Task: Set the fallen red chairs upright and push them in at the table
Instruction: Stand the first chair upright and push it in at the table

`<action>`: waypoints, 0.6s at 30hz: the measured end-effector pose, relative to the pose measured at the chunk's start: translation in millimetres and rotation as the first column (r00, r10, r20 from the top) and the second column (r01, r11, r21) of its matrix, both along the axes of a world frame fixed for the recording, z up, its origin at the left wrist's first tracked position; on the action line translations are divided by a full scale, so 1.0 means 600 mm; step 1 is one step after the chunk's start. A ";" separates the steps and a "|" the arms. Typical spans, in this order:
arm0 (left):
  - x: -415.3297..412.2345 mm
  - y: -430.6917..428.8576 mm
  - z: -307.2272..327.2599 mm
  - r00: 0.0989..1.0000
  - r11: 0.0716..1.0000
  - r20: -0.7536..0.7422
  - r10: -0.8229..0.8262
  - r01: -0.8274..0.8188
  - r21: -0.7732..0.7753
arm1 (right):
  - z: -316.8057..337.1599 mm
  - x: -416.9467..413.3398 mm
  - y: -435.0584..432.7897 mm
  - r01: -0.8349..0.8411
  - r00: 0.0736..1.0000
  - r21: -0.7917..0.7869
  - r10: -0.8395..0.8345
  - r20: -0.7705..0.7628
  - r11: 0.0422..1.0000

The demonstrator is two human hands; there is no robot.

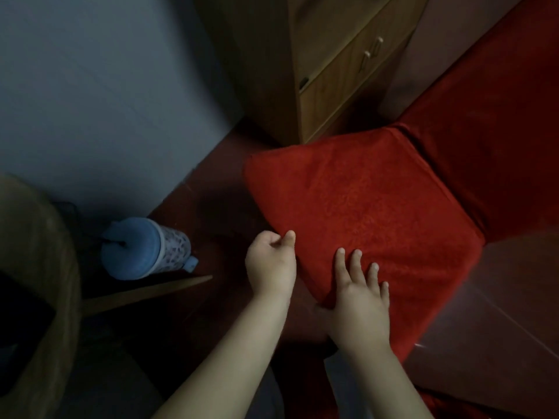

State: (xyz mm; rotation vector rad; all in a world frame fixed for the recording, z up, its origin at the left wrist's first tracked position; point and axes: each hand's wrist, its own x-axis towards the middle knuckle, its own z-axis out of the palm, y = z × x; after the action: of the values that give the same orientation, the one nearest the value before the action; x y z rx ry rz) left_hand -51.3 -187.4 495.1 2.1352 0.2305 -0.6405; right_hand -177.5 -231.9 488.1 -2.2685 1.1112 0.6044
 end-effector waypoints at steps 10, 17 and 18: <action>0.044 -0.008 0.073 0.273 0.498 0.439 -0.856 0.662 0.559 | 0.097 -0.019 -0.081 0.029 0.999 0.027 -0.030 0.039 0.999; 0.068 -0.077 0.089 -0.215 0.033 0.188 -0.958 0.570 0.821 | 0.129 -0.032 -0.123 0.020 0.997 -0.033 -0.017 0.081 0.999; 0.070 -0.089 0.095 -0.254 0.000 0.162 -0.954 0.538 0.843 | 0.133 -0.035 -0.129 0.003 0.997 -0.068 0.002 0.076 0.998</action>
State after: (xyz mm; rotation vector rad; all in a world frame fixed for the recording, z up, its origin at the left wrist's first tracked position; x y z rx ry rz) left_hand -9.3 -241.1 552.2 2.5376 -2.1514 -0.1411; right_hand -198.2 -309.2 568.0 -2.3285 1.1105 0.4827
